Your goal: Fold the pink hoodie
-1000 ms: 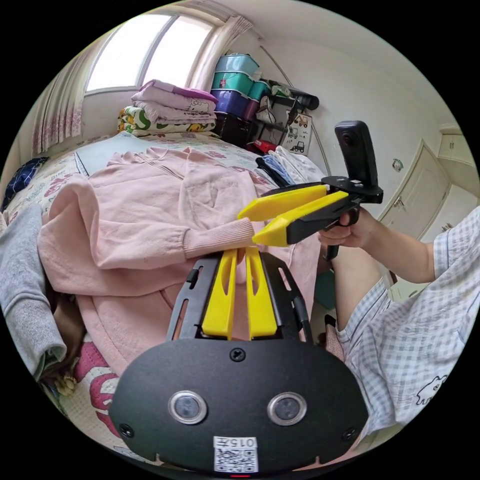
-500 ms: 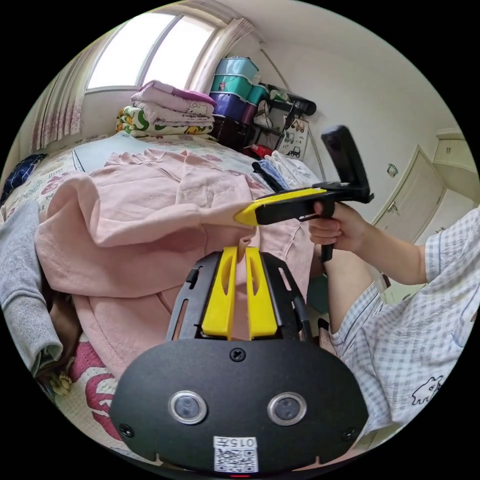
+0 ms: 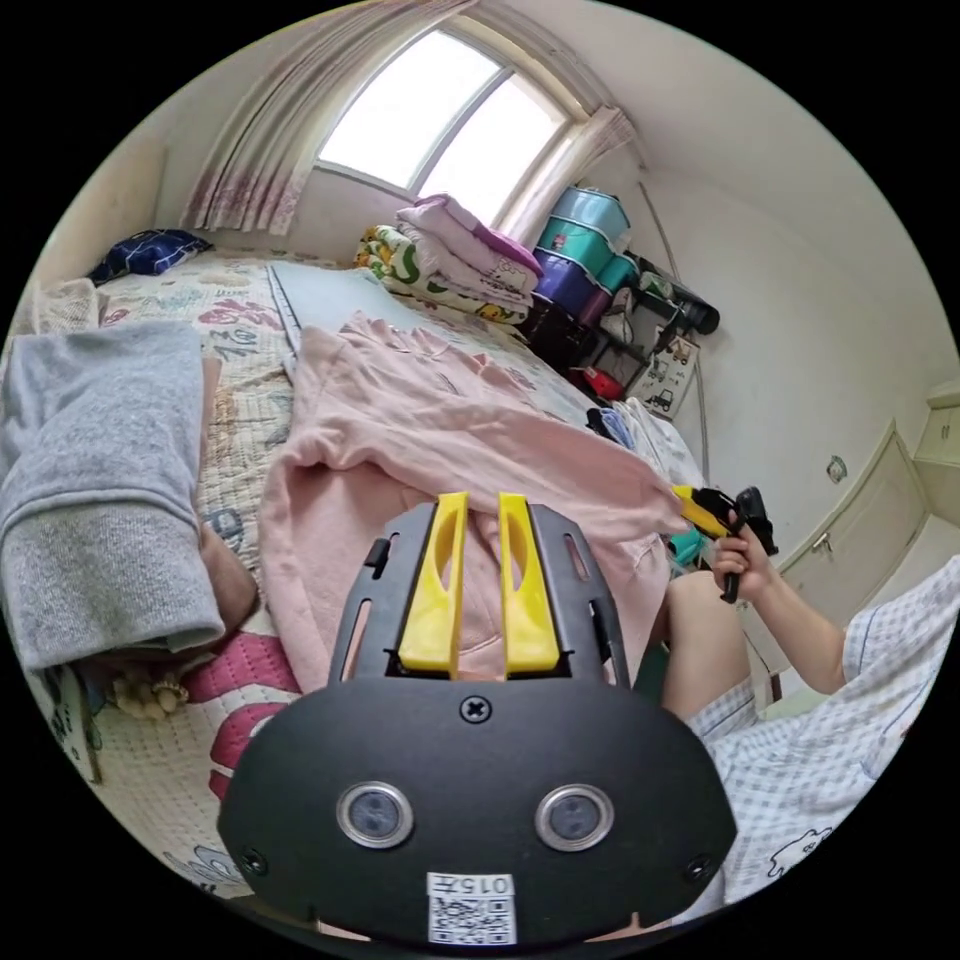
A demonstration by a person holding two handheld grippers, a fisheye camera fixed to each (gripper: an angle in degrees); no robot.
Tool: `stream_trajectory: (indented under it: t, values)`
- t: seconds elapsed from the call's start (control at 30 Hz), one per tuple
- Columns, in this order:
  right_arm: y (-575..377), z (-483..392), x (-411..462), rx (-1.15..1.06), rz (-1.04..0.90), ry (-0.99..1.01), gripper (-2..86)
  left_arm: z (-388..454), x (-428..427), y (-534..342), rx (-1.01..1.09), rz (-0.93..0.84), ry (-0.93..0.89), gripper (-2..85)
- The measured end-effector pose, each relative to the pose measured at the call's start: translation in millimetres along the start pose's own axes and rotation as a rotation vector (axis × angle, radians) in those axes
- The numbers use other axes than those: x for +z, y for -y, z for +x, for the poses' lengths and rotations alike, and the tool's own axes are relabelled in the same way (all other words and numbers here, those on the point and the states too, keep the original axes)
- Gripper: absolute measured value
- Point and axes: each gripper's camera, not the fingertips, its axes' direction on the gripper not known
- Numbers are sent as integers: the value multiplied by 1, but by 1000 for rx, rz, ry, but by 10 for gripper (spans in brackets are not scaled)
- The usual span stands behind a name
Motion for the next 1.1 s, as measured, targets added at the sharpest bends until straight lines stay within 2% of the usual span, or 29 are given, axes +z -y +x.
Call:
stream_trajectory:
  t: [0.1, 0.17, 0.27, 0.4, 0.5, 0.57, 0.67, 0.73, 0.8, 0.97, 1.1]
  values:
    - [3, -6, -5, 46, 17, 55, 27, -7, 3, 10, -19, -8, 129, 85]
    - [10, -15, -4, 81, 31, 87, 26, -10, 4, 23, 19, -12, 282, 79]
    - [23, -38, 1, 80, 23, 69, 28, -11, 5, 43, 54, -69, 421, 79]
    - [39, -68, 9, 36, 37, 66, 39, -13, 15, 66, 79, -92, 365, 76]
    - [42, -84, 19, -2, 69, -59, 78, -24, 41, 77, 107, -212, 491, 77]
    - [37, -89, 42, -31, -21, -222, 113, -32, 55, 73, 97, -214, 502, 90]
    - [24, -82, 71, 8, -120, -284, 133, -37, 72, 78, 90, -261, 473, 102]
    - [17, -80, 87, 39, -154, -290, 135, -35, 80, 82, 136, -304, 524, 96]
    - [9, -88, 96, 20, -135, -322, 134, -35, 85, 80, 180, -333, 561, 91]
    - [-12, -117, 131, -65, -238, -381, 112, -44, 88, 78, 287, -357, 575, 84]
    - [-16, -118, 141, -22, -243, -452, 38, -65, 86, 80, 221, -363, 530, 46]
